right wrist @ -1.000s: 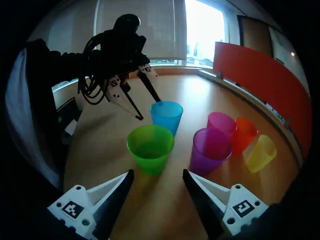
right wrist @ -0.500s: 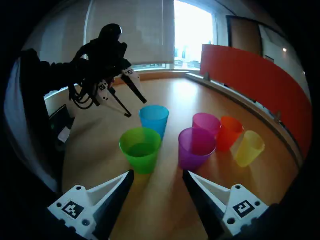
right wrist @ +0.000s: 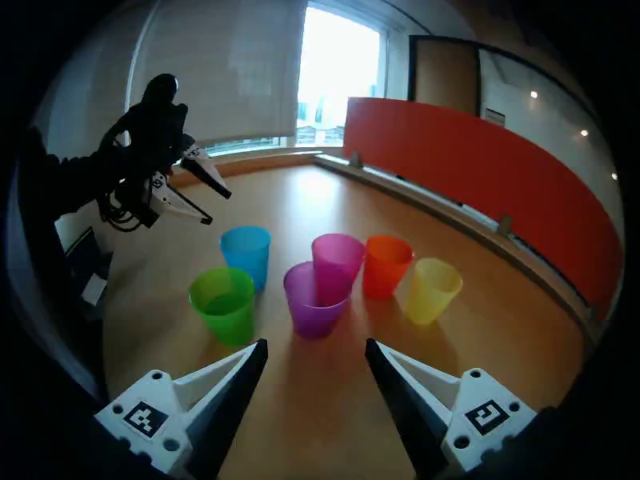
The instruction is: Pour water
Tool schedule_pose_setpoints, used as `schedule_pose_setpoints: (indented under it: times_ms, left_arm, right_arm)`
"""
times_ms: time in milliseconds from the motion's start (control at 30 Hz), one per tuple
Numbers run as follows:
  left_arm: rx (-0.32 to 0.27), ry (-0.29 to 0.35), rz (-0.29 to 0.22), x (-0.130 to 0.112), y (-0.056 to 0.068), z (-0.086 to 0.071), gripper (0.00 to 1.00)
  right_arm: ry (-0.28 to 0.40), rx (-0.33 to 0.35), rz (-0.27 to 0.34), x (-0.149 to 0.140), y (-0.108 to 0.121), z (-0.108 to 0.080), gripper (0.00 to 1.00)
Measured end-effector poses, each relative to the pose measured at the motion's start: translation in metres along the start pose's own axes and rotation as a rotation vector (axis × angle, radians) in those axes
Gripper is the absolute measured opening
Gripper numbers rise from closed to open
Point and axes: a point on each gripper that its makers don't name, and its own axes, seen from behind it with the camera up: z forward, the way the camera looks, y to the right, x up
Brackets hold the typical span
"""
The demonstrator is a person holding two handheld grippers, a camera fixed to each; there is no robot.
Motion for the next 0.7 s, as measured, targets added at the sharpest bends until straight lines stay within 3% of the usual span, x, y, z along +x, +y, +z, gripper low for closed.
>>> schedule_pose_setpoints:
  times_ms: [300,700]
  left_arm:
    - [0.100,0.074,-0.040,0.017,-0.021,-0.011,0.86]
    - [0.245,0.225,-0.158,0.047,-0.057,-0.028,0.86]
  right_arm:
    - [0.081,-0.140,0.060,0.025,0.041,-0.019,0.95]
    - [0.220,-0.349,0.136,0.055,0.093,-0.041,0.95]
